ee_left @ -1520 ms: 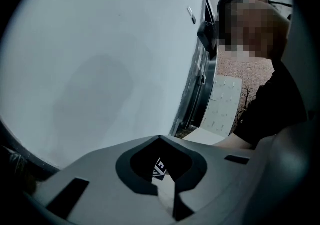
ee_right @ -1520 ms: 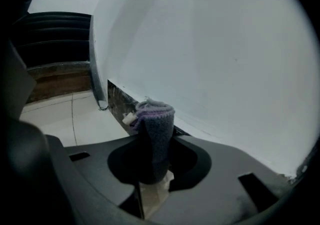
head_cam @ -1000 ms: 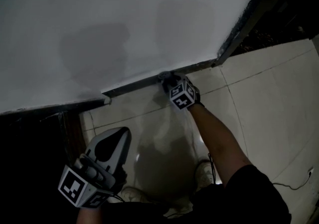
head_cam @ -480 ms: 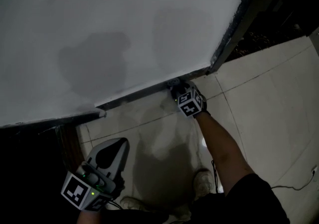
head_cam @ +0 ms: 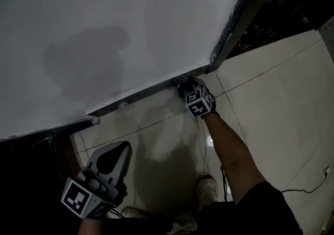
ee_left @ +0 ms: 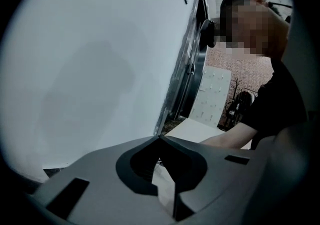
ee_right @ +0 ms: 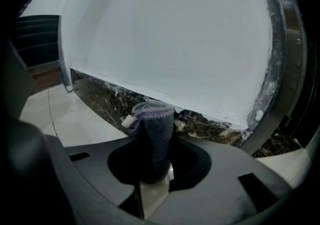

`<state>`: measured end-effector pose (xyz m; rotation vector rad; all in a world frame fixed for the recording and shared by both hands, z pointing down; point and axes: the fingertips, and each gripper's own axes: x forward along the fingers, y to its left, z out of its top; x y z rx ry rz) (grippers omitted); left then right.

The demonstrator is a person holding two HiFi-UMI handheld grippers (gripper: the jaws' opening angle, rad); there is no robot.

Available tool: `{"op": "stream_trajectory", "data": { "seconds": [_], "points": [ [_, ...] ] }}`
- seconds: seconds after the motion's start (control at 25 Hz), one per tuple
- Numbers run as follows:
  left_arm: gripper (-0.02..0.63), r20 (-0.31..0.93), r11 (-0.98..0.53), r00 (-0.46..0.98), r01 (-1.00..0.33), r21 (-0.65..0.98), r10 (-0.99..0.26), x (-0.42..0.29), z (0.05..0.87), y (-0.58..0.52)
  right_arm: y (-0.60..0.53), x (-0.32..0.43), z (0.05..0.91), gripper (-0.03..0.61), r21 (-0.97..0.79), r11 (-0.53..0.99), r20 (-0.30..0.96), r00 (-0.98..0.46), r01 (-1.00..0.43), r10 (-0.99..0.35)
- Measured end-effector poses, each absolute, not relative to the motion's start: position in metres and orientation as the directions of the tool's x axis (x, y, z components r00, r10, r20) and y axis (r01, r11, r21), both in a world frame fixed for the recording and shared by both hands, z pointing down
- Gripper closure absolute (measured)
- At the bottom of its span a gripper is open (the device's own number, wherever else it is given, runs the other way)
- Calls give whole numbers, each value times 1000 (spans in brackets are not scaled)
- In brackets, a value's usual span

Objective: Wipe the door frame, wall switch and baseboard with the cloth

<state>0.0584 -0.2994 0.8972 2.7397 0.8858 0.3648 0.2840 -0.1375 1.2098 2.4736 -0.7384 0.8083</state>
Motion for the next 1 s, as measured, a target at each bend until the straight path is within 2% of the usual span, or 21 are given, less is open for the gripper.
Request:
{"op": "stream_trajectory", "data": {
  "seconds": [0.6,0.84,1.0],
  "points": [
    [612,187,-748,734,584,316,653,71,921,-287,-52,306,1222,486,189,-922,631,761,-338,-149],
    [612,182,-780,766,566,267,617,69,919,-304,-27,306,1216,486,162,-961,623,778,-224,-76],
    [612,165,-790,785,540,290,597,64,913,-320,-38,292,1212,487,151,-964,614,785,-220,-83]
  ]
}}
